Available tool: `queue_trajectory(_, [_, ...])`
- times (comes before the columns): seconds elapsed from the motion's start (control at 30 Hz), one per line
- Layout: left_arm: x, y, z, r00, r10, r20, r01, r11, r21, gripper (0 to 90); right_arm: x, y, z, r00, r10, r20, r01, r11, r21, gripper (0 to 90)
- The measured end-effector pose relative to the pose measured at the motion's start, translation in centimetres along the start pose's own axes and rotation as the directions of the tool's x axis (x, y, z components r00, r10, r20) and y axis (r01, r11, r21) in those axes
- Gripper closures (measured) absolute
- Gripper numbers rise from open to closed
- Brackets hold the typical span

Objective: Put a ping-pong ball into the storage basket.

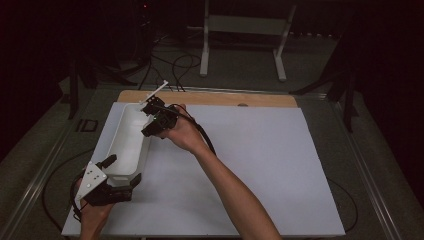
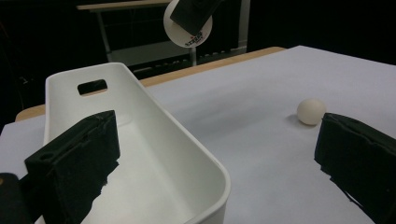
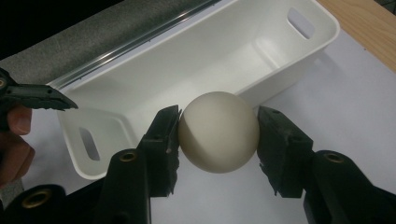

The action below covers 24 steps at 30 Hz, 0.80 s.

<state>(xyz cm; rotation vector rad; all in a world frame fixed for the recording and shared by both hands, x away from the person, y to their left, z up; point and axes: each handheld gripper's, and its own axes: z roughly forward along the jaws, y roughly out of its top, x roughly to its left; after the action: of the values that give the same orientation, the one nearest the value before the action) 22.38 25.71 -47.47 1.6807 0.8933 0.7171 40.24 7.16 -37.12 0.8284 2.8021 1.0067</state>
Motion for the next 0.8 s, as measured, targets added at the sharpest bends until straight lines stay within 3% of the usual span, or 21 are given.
queue_trajectory(0.8, [0.0,0.0,0.0,1.0,0.002,0.0,-0.002,1.0,0.002,0.7,1.4,0.7,0.9,0.9996,-0.022,-0.02,0.022,1.0,0.002,50.4])
